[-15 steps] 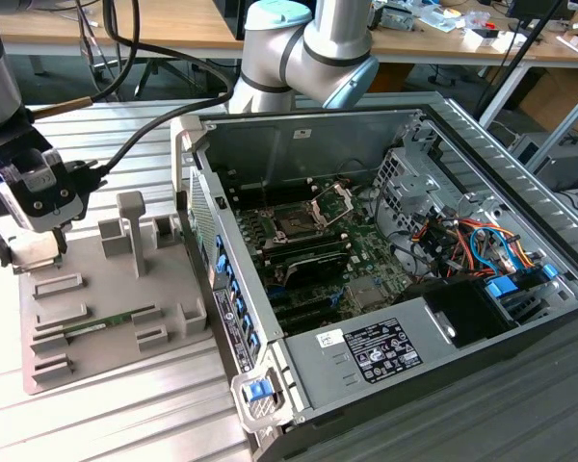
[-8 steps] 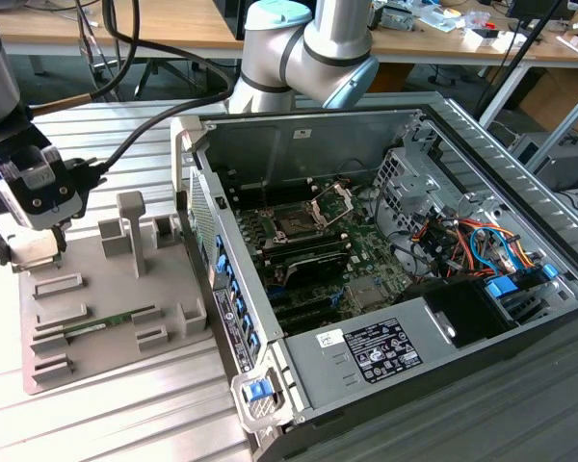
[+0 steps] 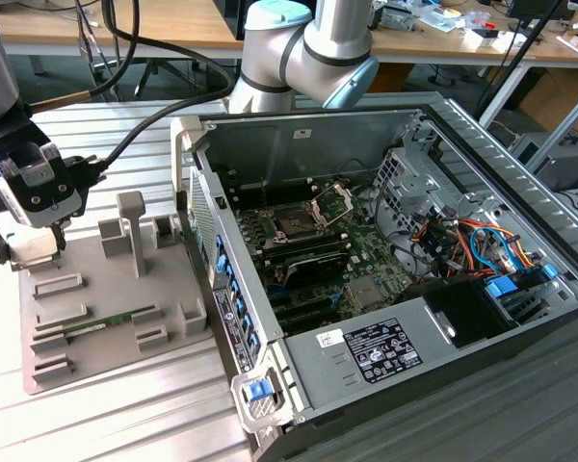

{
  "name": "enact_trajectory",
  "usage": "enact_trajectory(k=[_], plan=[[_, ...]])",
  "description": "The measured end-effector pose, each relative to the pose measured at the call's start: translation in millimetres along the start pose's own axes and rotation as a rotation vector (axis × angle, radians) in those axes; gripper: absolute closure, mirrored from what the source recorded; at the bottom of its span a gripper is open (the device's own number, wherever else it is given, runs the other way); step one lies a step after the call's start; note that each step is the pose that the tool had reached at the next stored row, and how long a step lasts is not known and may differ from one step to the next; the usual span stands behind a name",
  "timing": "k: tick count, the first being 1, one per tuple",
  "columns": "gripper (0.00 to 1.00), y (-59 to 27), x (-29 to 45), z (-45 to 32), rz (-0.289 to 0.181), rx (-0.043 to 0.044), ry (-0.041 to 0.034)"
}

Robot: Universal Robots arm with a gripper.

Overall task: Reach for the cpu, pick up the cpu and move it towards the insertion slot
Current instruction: 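Pick up the cpu and move it towards the insertion slot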

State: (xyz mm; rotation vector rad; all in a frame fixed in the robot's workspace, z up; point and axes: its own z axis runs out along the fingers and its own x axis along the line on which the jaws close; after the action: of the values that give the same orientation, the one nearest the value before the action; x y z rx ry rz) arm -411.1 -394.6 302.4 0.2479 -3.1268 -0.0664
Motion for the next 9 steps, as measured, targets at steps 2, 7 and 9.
enact_trajectory(k=[2,7,9], plan=[[0.45,0.0,0.0,-0.1,0.0,-0.0001,-0.0001],[0.45,0.1,0.0,-2.0,0.0,-0.0002,0.0],[0.45,0.1,0.0,-2.3,0.0,-0.0002,0.0]])
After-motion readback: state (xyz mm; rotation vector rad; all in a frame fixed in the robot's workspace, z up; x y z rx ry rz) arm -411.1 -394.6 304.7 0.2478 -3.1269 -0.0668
